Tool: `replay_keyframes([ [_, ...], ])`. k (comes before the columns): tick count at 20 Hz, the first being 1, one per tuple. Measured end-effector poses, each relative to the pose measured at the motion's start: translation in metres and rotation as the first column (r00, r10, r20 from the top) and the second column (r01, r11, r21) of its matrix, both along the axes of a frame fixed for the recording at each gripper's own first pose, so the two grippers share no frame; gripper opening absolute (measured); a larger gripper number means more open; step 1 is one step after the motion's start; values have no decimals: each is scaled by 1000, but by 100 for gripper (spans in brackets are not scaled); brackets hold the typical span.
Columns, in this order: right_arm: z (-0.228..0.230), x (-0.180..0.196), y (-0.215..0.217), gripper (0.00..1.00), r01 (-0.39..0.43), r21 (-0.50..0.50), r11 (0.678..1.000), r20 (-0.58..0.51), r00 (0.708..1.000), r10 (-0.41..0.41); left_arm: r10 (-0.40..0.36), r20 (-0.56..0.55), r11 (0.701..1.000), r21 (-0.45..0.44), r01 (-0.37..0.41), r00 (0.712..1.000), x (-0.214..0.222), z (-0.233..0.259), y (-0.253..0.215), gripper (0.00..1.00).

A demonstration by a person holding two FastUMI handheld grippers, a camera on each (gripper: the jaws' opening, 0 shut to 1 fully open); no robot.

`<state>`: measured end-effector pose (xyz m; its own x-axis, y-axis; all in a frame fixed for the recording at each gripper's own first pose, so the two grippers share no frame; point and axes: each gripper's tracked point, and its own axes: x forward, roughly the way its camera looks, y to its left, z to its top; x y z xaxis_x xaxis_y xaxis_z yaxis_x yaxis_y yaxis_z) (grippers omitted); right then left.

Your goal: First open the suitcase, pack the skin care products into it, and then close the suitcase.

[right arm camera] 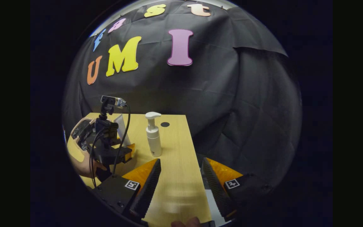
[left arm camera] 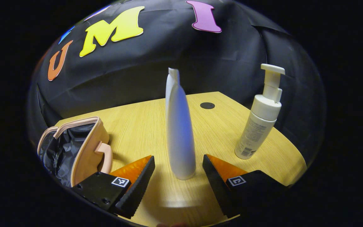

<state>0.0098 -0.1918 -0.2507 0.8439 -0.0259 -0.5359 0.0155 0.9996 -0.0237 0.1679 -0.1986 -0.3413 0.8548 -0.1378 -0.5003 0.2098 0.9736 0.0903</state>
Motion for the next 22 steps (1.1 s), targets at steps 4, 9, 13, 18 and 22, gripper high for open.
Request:
replay_keyframes([
  [4,-10,0,0,80,-1,9,1000,-35,999,1,-8,1,1000,9,8,1000,7,-3,-2,97],
  [9,-16,4,-2,80,8,15,1000,-40,999,-8,-12,0,1000,24,12,1000,15,-8,-3,98],
  [13,-26,16,4,80,1,43,999,-47,999,1,-41,-19,998,38,42,999,20,-11,-9,52],
  [18,-49,42,25,80,-36,115,993,-49,998,42,-39,58,999,-20,40,998,13,35,1,54],
  [22,-66,68,40,79,-62,145,988,-42,997,69,-23,106,997,-70,30,994,-2,85,13,54],
])
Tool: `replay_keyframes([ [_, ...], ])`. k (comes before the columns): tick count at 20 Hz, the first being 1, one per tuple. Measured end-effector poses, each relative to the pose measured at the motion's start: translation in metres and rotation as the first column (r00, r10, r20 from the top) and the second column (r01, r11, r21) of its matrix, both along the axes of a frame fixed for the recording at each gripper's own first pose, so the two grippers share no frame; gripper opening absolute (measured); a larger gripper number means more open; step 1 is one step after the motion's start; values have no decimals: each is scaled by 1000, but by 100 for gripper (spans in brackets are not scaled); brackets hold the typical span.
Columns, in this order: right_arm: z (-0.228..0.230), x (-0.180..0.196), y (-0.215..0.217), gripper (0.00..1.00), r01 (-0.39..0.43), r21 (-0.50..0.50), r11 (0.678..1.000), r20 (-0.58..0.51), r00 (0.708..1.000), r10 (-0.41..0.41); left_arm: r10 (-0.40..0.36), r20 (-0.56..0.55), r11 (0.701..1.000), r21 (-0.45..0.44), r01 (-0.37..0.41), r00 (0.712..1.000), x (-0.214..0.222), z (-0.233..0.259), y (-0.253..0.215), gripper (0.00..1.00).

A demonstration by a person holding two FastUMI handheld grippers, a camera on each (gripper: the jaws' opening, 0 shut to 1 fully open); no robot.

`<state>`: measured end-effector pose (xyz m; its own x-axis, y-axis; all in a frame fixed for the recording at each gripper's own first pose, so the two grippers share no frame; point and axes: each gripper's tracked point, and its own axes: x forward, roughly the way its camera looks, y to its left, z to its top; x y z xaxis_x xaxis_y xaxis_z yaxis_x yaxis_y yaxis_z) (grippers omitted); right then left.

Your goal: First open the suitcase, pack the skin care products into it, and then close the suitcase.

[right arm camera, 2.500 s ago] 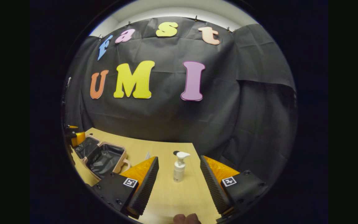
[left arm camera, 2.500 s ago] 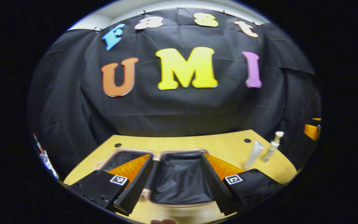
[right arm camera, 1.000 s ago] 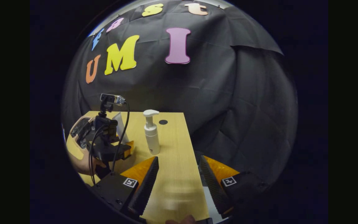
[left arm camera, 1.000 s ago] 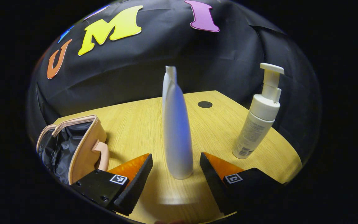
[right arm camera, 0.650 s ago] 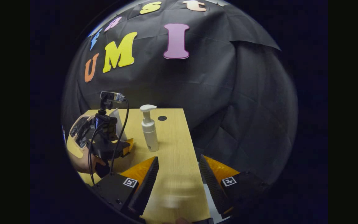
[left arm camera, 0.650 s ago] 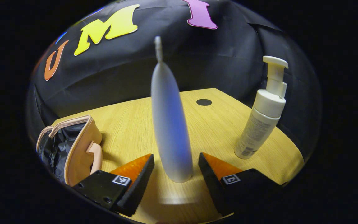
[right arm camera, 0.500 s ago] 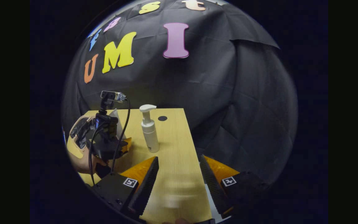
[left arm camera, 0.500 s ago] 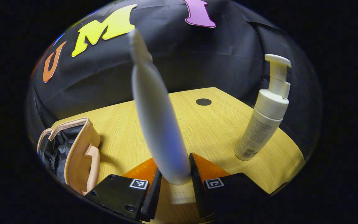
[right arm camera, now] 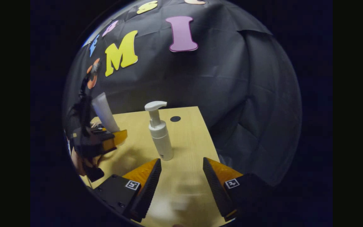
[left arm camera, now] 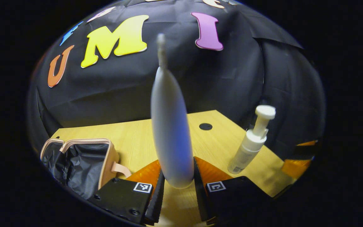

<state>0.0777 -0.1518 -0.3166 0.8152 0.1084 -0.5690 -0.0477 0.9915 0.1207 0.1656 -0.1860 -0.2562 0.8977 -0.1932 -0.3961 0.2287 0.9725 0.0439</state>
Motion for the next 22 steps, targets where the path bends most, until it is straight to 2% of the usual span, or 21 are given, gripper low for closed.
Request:
replay_keyframes([
  [1,-6,9,5,79,-10,-1,1000,0,1000,10,11,5,1000,-15,-11,1000,-3,10,4,49],
  [3,-20,21,18,79,-33,7,999,-5,999,33,35,15,999,-33,-34,999,-9,23,14,48],
  [4,-25,27,24,79,-48,11,999,-6,999,48,46,10,998,-43,-46,999,-12,24,17,53],
  [5,-29,33,31,79,-65,13,998,-3,998,65,55,-3,997,-51,-55,999,-16,25,20,47],
  [6,-36,40,38,77,-79,5,997,-4,997,79,67,-16,996,-57,-68,998,-20,24,24,53],
  [7,-43,45,43,77,-95,-2,995,-12,995,95,79,-23,995,-63,-80,997,-24,26,28,46],
  [10,-61,58,50,75,-101,9,995,-38,994,102,117,-42,990,-68,-120,992,-38,37,46,45],
  [13,-71,72,55,60,-86,24,996,-50,995,87,172,-66,980,-92,-178,983,-53,48,74,45],
  [15,-74,80,59,58,-88,24,996,-50,995,89,219,-87,969,-99,-227,972,-64,52,99,45],
  [16,-77,83,60,60,-86,14,996,-46,995,87,244,-92,963,-98,-253,965,-68,54,113,45],
  [17,-74,83,60,51,-88,6,996,-44,995,88,268,-98,957,-92,-277,958,-72,55,127,45],
  [18,-76,85,61,54,-88,-1,996,-45,995,88,288,-103,951,-88,-297,952,-78,57,138,45],
  [21,-75,85,61,48,-98,-25,995,-55,994,97,333,-116,932,-107,-345,936,-87,63,174,45],
  [22,-70,82,63,49,-108,-27,994,-56,993,106,338,-124,929,-111,-352,933,-90,63,187,45],
])
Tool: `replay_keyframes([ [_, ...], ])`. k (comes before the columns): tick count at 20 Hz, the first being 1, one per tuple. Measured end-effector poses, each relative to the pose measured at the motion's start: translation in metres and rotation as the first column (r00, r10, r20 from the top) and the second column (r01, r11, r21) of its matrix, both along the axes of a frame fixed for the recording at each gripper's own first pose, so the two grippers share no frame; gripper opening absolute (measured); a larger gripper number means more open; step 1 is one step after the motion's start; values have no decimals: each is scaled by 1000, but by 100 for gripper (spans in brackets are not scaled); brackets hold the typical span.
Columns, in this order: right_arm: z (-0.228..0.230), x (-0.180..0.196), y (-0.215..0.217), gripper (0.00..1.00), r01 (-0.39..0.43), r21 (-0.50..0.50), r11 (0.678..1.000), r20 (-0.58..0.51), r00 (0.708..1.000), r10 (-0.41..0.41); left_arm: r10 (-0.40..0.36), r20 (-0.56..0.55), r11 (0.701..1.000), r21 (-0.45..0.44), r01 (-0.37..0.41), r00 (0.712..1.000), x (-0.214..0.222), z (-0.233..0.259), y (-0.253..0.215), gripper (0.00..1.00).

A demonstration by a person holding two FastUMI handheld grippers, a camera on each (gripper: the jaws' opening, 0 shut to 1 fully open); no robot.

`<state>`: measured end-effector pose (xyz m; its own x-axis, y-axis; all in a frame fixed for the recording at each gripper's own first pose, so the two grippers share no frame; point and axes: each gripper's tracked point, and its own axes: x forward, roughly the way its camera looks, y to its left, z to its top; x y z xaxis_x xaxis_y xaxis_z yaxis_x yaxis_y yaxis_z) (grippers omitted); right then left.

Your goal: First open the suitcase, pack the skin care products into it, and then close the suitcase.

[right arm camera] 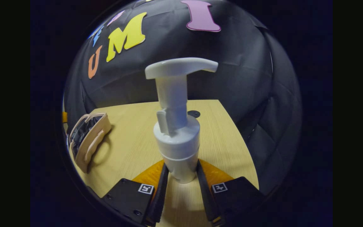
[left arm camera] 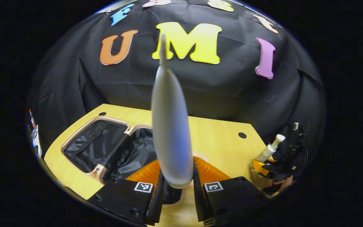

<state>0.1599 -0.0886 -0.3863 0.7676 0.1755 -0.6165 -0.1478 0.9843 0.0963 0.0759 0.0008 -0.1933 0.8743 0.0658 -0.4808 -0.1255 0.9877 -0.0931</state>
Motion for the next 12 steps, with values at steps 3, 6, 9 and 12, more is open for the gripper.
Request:
replay_keyframes([
  [3,38,-10,8,48,-27,12,1000,31,999,27,-30,-27,1000,4,30,999,-4,0,38,45],
  [6,94,-32,18,48,-41,51,998,51,998,39,-90,-50,996,-24,89,995,1,-7,68,45],
  [9,151,-58,32,48,-42,75,996,88,996,35,-182,-117,981,-85,173,976,6,-34,88,45],
  [12,184,-85,54,47,-54,79,995,97,994,46,-245,-227,964,-162,212,942,8,-85,102,45],
])
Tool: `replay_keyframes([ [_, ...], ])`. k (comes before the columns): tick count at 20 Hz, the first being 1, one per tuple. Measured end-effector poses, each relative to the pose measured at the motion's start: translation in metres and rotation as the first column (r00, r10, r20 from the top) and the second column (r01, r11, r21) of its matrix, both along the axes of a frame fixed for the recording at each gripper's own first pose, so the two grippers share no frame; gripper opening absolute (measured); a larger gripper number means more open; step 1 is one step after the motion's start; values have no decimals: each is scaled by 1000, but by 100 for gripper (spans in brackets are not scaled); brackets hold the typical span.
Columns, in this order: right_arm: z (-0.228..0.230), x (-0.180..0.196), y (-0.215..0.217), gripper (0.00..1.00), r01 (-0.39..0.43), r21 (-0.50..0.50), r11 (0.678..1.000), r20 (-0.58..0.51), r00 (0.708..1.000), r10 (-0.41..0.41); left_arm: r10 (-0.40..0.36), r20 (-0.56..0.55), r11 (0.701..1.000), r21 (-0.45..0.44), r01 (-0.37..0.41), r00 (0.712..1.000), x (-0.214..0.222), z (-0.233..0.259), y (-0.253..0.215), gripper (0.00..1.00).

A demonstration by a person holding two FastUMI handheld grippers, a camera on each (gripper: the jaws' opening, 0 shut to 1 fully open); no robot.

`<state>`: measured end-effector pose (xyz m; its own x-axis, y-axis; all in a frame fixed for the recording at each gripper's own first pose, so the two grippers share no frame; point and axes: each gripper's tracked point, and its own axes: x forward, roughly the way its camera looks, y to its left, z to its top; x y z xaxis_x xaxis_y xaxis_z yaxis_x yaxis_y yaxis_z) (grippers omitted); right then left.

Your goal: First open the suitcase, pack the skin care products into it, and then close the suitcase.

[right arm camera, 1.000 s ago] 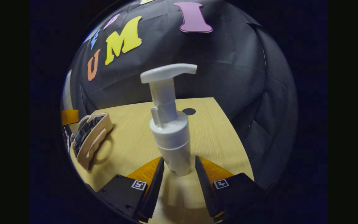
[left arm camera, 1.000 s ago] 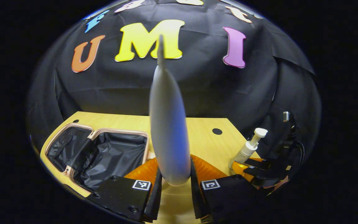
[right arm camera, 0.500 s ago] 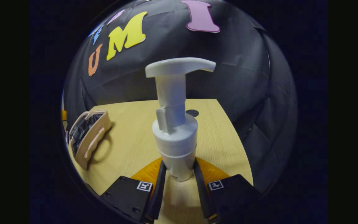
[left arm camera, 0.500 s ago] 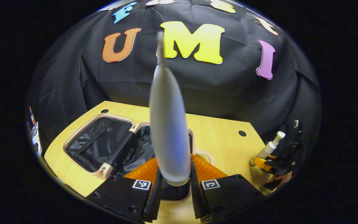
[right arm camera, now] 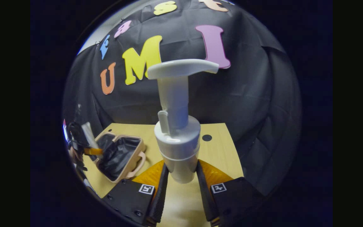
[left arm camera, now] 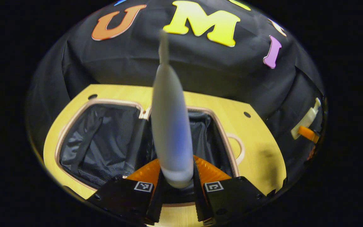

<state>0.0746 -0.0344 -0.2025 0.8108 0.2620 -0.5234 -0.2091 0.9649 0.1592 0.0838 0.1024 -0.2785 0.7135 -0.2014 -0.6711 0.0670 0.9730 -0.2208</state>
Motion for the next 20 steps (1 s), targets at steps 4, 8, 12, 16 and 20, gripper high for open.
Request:
replay_keyframes([
  [4,15,-34,20,48,49,38,998,-34,998,-47,-39,-85,997,-69,33,996,6,-36,0,44],
  [8,27,-61,28,48,79,21,997,-30,997,-78,-31,-270,999,4,33,962,3,-67,15,43],
  [12,38,-72,29,48,87,26,996,-14,996,-86,-32,-357,998,46,52,934,3,-79,13,42],
  [16,45,-77,31,45,85,40,996,-10,996,-85,-25,-432,993,95,73,901,2,-83,15,42],
  [20,47,-79,45,48,29,20,999,2,1000,-29,7,-520,986,144,80,854,4,-85,16,42],
])
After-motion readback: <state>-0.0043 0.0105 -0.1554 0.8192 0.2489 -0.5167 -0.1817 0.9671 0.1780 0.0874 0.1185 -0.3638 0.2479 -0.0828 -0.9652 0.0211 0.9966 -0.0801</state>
